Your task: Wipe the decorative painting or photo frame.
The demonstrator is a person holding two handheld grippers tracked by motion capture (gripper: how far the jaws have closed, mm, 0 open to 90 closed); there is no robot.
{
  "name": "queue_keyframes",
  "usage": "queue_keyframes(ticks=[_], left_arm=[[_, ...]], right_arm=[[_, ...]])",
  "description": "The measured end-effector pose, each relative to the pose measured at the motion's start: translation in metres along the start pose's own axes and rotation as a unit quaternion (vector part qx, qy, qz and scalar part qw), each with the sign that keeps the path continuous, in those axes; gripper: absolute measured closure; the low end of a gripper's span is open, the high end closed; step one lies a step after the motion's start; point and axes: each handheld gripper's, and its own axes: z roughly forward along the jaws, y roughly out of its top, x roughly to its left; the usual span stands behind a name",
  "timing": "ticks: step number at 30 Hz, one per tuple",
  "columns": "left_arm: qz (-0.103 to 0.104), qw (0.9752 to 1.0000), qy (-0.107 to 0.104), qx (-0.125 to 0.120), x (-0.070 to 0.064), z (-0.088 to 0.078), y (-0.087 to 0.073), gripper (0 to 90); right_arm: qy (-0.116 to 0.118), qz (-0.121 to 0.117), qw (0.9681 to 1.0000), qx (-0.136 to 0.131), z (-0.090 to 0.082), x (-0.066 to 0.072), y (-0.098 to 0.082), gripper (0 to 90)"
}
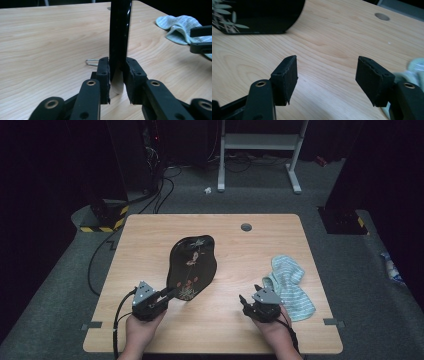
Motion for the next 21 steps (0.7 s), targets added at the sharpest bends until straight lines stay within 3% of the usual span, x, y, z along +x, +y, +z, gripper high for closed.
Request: queue_keyframes(ticks=[10,21], left_arm=[[-0.004,0.9992,0.039,-0.009,0.014,-0.009,-0.002,68.9],[-0.005,0.9989,0.047,0.002,0.018,0.007,-0.004,69.8]], right_arm=[[0.052,-0.024,0.9983,-0.014,0.020,0.028,0.029,32.6],[0.074,0.008,0.9971,-0.014,0.060,0.019,0.058,34.5]])
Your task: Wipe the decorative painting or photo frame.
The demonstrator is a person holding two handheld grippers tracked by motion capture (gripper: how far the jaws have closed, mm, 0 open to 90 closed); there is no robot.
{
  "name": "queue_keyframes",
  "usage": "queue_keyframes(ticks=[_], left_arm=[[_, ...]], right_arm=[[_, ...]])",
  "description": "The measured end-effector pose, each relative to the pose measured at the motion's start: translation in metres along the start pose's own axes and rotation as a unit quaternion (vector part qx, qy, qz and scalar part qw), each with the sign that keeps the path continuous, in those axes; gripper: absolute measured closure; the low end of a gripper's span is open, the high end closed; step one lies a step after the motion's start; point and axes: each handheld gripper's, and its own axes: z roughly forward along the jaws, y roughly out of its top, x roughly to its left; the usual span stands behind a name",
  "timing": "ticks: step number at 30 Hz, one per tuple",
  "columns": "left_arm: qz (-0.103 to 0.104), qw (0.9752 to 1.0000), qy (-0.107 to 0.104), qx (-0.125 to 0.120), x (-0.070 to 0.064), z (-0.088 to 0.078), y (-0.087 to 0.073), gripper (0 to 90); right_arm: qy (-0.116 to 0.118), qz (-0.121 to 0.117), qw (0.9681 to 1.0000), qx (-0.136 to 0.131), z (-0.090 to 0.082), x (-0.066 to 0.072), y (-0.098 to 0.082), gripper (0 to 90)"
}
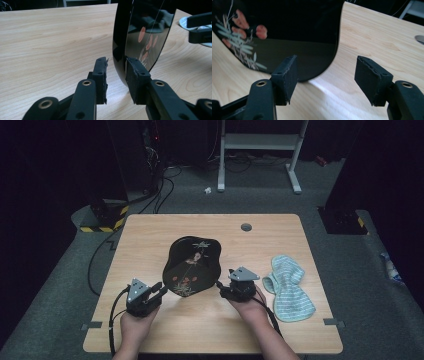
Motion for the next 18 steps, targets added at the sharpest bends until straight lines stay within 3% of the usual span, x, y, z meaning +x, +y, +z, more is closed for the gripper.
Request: queue_keyframes(ticks=[9,13,18], left_arm=[[-0.003,0.9999,0.007,0.007,0.000,0.014,-0.001,69.4],[-0.005,0.9999,0.007,0.005,0.000,0.018,-0.001,69.3],[0.001,0.9999,0.010,0.010,-0.001,0.023,-0.001,68.9]], right_arm=[[0.011,0.006,0.9999,0.004,0.024,0.004,0.011,33.9],[0.017,0.013,0.9998,0.006,0.028,0.005,0.013,34.3],[0.015,0.002,0.9998,0.010,0.027,0.010,0.012,37.0]])
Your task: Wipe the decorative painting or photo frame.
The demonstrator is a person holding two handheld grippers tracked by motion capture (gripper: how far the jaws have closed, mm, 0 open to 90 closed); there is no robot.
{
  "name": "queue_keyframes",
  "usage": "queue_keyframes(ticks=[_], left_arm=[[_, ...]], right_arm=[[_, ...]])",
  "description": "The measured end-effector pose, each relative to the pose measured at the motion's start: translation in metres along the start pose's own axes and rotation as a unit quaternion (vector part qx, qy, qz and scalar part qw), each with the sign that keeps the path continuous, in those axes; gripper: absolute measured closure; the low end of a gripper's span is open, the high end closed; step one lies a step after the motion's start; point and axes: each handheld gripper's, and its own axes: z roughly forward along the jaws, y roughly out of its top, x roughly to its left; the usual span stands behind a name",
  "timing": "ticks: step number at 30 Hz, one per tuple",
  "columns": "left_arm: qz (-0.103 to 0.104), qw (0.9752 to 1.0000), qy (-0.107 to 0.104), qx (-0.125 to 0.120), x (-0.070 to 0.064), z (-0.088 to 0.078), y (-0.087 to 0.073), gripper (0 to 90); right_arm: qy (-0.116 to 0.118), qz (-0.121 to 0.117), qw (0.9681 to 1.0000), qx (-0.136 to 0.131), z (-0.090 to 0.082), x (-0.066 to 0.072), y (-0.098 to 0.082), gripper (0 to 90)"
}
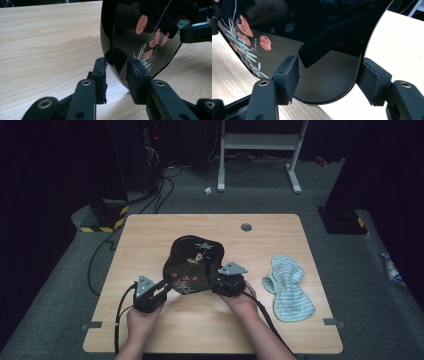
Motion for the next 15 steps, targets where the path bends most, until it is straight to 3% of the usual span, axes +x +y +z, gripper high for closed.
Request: queue_keyframes(ticks=[15], left_arm=[[0.006,0.9999,-0.014,-0.003,-0.003,0.014,0.003,62.1]], right_arm=[[-0.016,-0.001,0.9999,-0.007,-0.016,0.002,-0.011,47.9]])
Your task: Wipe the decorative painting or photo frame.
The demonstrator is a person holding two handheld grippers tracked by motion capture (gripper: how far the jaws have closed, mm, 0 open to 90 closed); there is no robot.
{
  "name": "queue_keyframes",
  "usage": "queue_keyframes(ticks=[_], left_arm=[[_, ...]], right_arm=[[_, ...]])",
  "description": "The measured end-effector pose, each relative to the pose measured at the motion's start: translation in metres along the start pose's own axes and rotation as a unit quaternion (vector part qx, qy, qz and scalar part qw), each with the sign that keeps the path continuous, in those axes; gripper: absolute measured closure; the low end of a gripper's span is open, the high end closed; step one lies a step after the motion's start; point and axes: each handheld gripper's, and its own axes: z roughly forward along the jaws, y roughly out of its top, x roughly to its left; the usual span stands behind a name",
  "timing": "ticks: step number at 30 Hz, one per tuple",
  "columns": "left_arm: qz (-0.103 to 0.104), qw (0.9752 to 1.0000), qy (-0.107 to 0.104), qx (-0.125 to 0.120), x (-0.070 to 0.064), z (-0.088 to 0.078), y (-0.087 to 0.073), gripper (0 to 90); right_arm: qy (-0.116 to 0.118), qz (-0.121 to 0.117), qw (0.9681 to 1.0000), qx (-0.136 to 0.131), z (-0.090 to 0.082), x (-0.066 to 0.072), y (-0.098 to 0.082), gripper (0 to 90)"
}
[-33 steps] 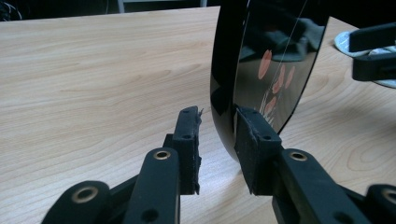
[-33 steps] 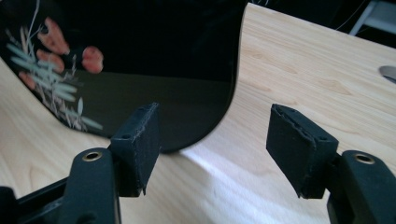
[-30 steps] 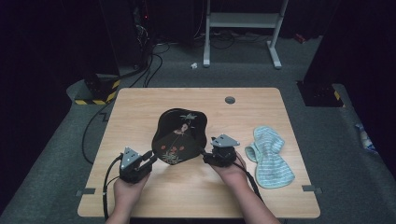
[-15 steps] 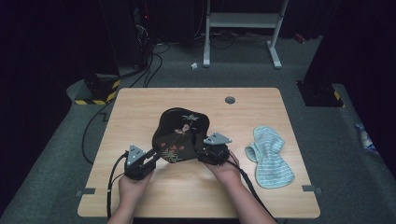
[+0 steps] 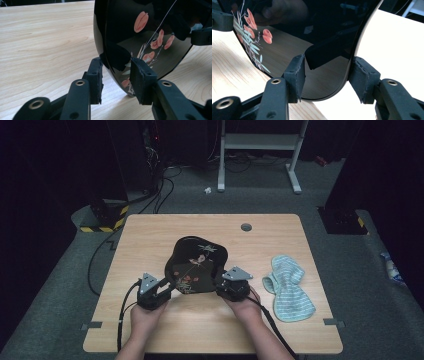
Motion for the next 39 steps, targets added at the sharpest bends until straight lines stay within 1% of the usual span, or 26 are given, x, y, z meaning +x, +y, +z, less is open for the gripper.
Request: queue_keyframes(ticks=[3,6,9,12,16,25,27,31,34,39], left_arm=[[0.006,1.0000,-0.007,-0.002,-0.003,0.005,0.002,62.0],[0.004,0.9999,-0.012,-0.004,-0.005,0.010,0.003,61.5],[0.011,0.9998,-0.013,-0.001,-0.008,0.015,0.005,60.3],[0.015,0.9998,-0.015,0.000,-0.009,0.019,0.006,59.5],[0.017,0.9998,-0.013,0.001,-0.010,0.021,0.006,59.2],[0.023,0.9996,-0.014,0.006,-0.014,0.023,0.006,60.6],[0.026,0.9995,-0.014,0.007,-0.015,0.024,0.005,60.6],[0.025,0.9996,-0.012,0.011,-0.015,0.024,0.004,60.3],[0.030,0.9994,-0.012,0.014,-0.015,0.023,0.003,60.4],[0.035,0.9992,-0.010,0.017,-0.016,0.023,0.001,59.5]], right_arm=[[-0.008,0.000,1.0000,-0.002,-0.004,-0.002,-0.004,48.8],[-0.014,0.003,0.9999,-0.005,-0.009,-0.005,-0.007,50.1],[-0.019,0.005,0.9998,-0.008,-0.013,-0.007,-0.010,51.2],[-0.024,0.005,0.9996,-0.011,-0.017,-0.008,-0.012,51.4],[-0.025,0.006,0.9996,-0.015,-0.020,-0.009,-0.013,51.5],[-0.028,0.003,0.9995,-0.015,-0.019,-0.011,-0.013,50.8],[-0.027,0.001,0.9995,-0.013,-0.019,-0.012,-0.012,50.5],[-0.025,-0.008,0.9996,-0.010,-0.018,-0.013,-0.010,50.2],[-0.025,-0.011,0.9996,-0.009,-0.017,-0.013,-0.008,49.2],[-0.024,-0.007,0.9996,-0.012,-0.017,-0.012,-0.008,45.6]])
